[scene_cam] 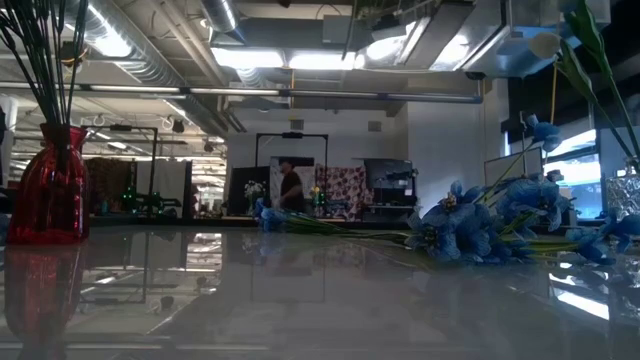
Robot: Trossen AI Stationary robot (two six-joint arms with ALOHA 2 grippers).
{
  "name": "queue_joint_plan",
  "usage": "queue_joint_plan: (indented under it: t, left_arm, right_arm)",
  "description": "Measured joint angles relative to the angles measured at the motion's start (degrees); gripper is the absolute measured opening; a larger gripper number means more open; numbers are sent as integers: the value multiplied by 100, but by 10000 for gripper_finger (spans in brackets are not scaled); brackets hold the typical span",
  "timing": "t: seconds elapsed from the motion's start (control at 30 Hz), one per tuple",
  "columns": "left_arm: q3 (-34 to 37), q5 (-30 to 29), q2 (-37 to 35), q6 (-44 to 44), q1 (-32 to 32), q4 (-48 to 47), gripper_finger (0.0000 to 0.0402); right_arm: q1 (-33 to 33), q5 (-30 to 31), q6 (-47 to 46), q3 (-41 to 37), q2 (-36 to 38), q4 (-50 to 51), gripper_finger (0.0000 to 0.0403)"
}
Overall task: Sort flowers into vase by color
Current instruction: Put the white tulip into the transparent vase
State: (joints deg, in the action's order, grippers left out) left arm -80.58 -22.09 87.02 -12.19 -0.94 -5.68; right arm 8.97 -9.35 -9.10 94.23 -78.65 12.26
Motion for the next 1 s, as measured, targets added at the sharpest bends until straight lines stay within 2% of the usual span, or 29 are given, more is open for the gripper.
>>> queue_joint_plan:
  t: [0.1, 0.27, 0.47, 0.57, 0.8, 1.0]
  left_arm:
    - [0, 0, 0, -127, -7, -151, 0]
    - [0, -1, 0, -121, -104, -207, 8]
    - [0, 0, -76, -1, -302, -286, 64]
    - [0, -80, -339, 6, -413, -313, 96]
    - [-2, -138, -1067, -61, -471, -341, 144]
    - [-7, -144, -1430, 74, -470, -83, 157]
  right_arm:
    - [0, -3, -13, 0, -55, 151, 87]
    - [2, -19, -88, 0, -63, 238, 13]
    - [2, -10, -71, -2, -17, 471, 8]
    - [2, -1, -26, -6, 215, 821, 9]
    - [2, 94, 57, -4, 1445, 1954, 8]
    - [4, 125, -458, 3, 2612, 2671, 5]
